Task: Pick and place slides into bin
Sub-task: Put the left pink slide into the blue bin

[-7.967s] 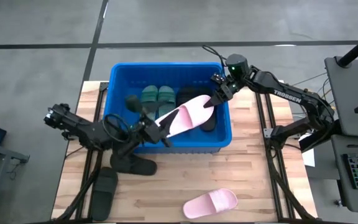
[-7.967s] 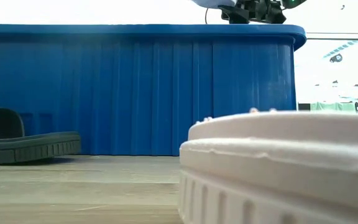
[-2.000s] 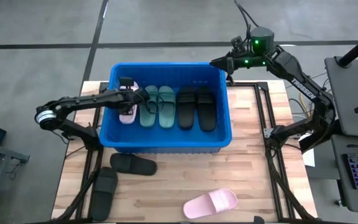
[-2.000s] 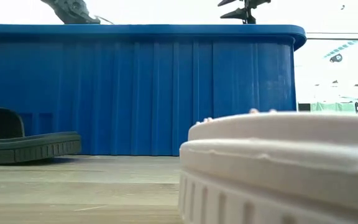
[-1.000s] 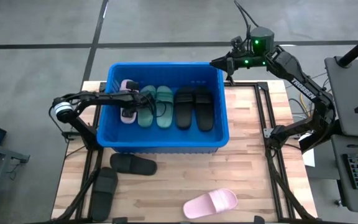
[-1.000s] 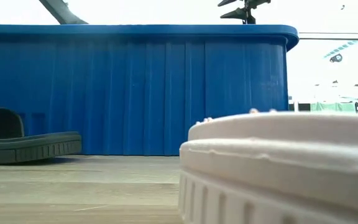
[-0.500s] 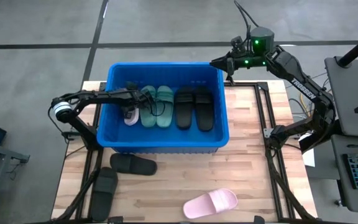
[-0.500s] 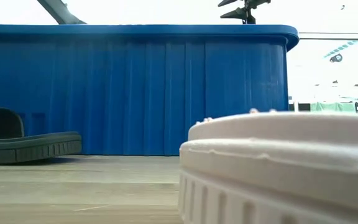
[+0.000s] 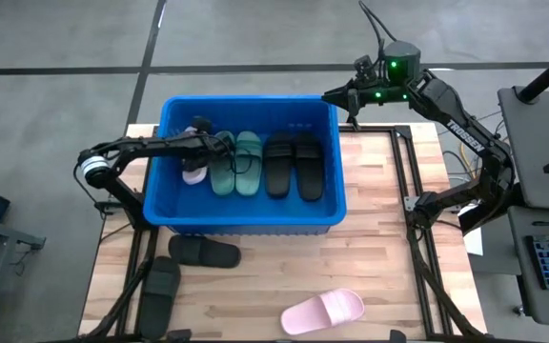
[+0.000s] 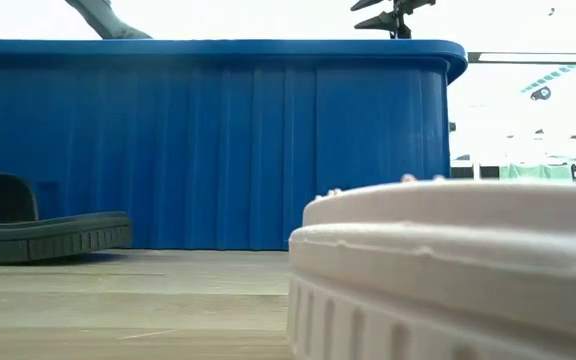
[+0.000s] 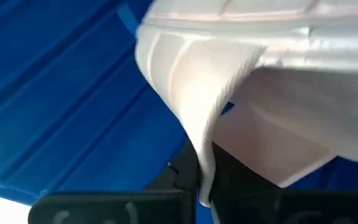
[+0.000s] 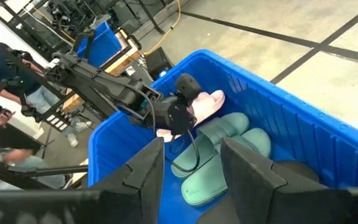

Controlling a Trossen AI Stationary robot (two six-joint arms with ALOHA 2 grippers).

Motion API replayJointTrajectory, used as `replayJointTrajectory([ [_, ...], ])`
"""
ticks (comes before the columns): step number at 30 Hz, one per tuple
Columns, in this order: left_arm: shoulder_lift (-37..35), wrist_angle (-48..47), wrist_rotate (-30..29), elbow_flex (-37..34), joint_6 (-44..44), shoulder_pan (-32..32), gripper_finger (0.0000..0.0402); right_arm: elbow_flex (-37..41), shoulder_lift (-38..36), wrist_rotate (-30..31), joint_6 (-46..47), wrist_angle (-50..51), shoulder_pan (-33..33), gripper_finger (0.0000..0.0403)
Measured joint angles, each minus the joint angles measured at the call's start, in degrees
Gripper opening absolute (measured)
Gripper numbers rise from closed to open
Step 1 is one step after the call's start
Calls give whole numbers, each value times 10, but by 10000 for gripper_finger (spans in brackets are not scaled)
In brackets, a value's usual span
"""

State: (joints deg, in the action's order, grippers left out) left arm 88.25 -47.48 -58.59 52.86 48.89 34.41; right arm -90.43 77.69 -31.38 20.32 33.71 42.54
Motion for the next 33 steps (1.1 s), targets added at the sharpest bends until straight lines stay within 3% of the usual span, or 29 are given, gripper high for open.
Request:
replayJointTrajectory([
  [14,1,-12,12,-40,72,-3,0,0,0,0,-15,0,0,143],
  [27,1,14,57,-43,51,-3,0,0,0,0,-15,0,2,140],
  [30,1,12,61,-43,40,-3,14,0,0,0,-15,1,2,139],
  [33,1,12,61,-43,39,-3,53,0,0,0,-15,1,2,141],
])
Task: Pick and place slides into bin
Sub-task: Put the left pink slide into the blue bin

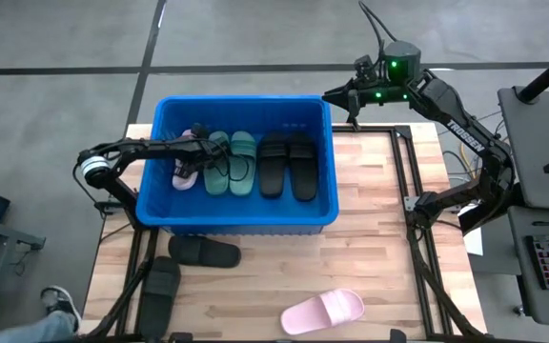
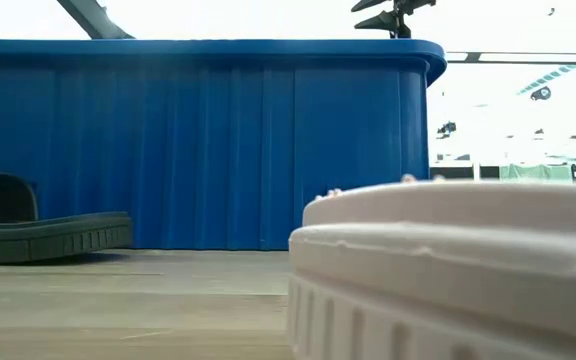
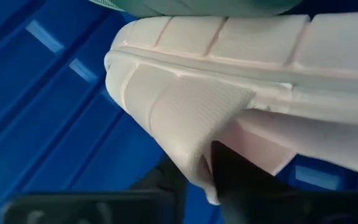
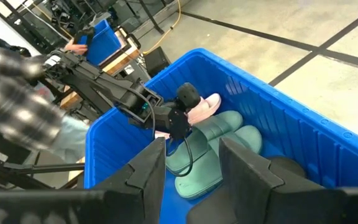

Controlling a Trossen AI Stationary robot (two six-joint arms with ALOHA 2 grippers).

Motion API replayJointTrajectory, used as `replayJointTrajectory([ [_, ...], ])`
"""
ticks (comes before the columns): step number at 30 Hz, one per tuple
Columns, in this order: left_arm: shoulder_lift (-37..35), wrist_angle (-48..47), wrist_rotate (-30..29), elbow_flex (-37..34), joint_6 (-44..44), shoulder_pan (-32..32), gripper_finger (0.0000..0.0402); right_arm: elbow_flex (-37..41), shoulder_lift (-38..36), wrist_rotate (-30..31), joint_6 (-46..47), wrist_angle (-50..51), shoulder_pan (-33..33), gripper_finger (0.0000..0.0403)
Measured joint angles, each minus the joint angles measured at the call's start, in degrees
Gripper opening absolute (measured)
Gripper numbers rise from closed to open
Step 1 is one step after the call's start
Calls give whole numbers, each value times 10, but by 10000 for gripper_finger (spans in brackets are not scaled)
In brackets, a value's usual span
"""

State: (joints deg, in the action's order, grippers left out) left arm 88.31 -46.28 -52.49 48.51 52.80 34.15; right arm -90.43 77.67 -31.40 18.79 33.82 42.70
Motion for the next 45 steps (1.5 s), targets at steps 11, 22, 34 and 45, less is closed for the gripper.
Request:
replayJointTrajectory([
  [11,-3,-88,5,43,-97,-1,244,0,0,0,0,1,0,138],
  [22,-85,-148,230,133,-228,-1,272,0,0,0,0,1,0,135],
  [34,-154,-132,459,146,-313,17,71,0,0,0,-9,3,0,132],
  [45,-93,-133,331,134,-299,43,1,0,0,0,-10,5,0,136],
])
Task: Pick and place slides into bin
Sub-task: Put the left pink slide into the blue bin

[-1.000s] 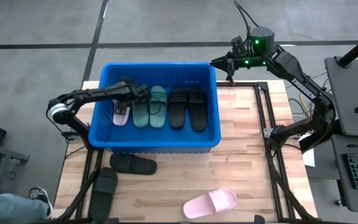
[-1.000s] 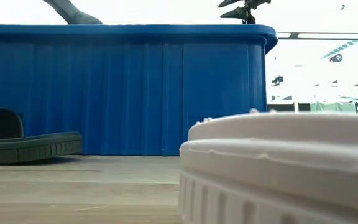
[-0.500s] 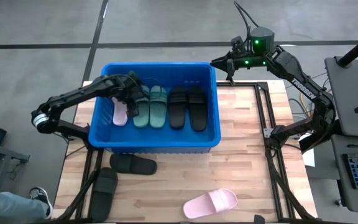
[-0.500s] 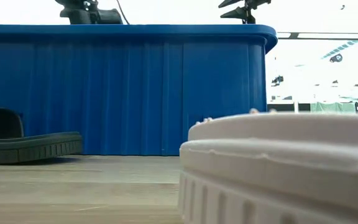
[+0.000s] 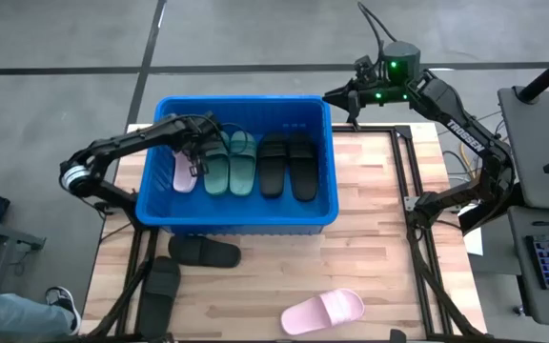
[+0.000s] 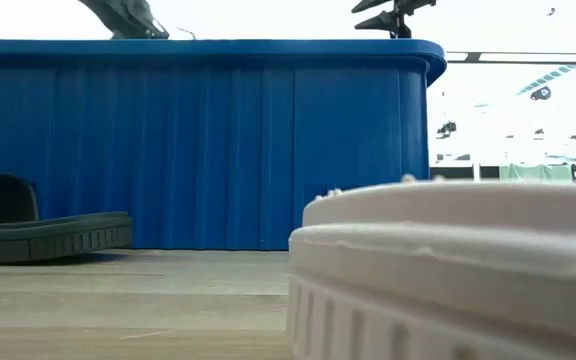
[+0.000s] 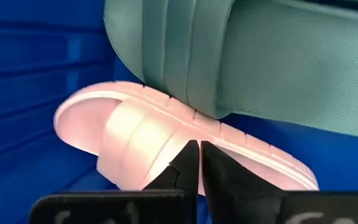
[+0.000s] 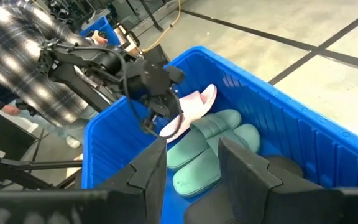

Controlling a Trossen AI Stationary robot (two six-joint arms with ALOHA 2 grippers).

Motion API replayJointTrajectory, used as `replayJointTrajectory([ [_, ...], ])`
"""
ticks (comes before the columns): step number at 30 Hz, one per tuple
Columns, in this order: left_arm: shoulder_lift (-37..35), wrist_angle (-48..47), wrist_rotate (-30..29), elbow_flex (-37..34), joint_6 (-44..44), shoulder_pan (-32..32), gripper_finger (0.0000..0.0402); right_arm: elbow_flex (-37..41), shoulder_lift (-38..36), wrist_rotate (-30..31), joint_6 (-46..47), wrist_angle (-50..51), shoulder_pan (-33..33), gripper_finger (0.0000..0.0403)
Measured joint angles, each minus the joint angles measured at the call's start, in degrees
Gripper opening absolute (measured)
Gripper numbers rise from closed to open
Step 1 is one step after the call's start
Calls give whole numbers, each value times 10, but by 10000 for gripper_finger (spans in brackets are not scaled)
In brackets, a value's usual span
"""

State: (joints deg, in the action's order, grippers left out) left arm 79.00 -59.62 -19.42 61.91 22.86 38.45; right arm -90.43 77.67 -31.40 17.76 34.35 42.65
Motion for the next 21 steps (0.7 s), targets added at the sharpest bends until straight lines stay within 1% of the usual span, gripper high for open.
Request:
replayJointTrajectory([
  [4,21,-4,0,0,0,7,0,0,0,0,0,8,0,131],
  [7,31,-4,-13,0,0,10,0,0,0,0,-3,16,0,128],
  [9,34,-4,-28,0,-13,14,0,0,0,0,-3,19,0,127],
  [11,37,-3,-60,0,-36,20,0,0,0,0,-3,19,0,127],
  [13,40,-3,-73,0,-42,22,0,0,0,0,-4,19,0,129],
  [18,41,46,-73,-3,-46,26,0,0,0,0,-7,19,0,128],
  [21,53,64,-76,-12,-46,35,0,0,0,0,-8,19,0,125],
])
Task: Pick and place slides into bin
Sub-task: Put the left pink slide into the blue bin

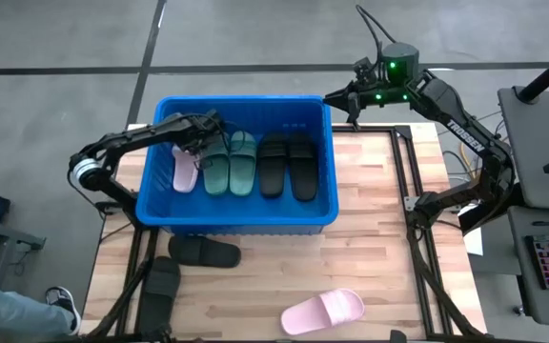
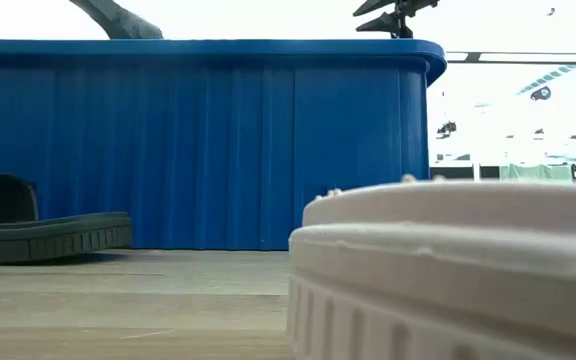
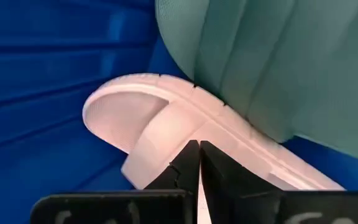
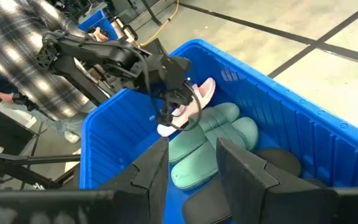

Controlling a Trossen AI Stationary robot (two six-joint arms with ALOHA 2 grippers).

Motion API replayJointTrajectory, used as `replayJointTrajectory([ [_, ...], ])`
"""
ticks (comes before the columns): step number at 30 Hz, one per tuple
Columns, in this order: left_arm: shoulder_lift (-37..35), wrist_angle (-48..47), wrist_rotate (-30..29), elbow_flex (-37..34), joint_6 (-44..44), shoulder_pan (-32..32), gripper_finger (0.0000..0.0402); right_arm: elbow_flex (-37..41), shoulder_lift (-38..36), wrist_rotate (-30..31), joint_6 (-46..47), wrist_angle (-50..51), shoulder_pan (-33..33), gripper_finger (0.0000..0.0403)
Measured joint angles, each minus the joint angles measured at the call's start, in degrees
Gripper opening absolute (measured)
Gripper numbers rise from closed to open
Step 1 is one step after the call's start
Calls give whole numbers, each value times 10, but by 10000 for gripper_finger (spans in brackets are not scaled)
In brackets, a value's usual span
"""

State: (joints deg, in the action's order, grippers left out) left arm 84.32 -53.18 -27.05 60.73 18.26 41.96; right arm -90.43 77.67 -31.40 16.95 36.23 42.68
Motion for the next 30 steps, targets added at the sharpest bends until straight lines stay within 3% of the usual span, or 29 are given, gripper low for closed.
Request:
replayJointTrajectory([
  [9,84,4,-12,-24,-15,20,0,0,0,0,-1,0,0,125],
  [15,89,0,-5,-10,-15,21,0,0,0,0,0,0,0,121],
  [20,96,10,34,-15,-4,26,0,0,0,0,-1,0,0,118],
  [30,115,1,39,-13,18,25,0,0,0,0,-1,0,0,116],
])
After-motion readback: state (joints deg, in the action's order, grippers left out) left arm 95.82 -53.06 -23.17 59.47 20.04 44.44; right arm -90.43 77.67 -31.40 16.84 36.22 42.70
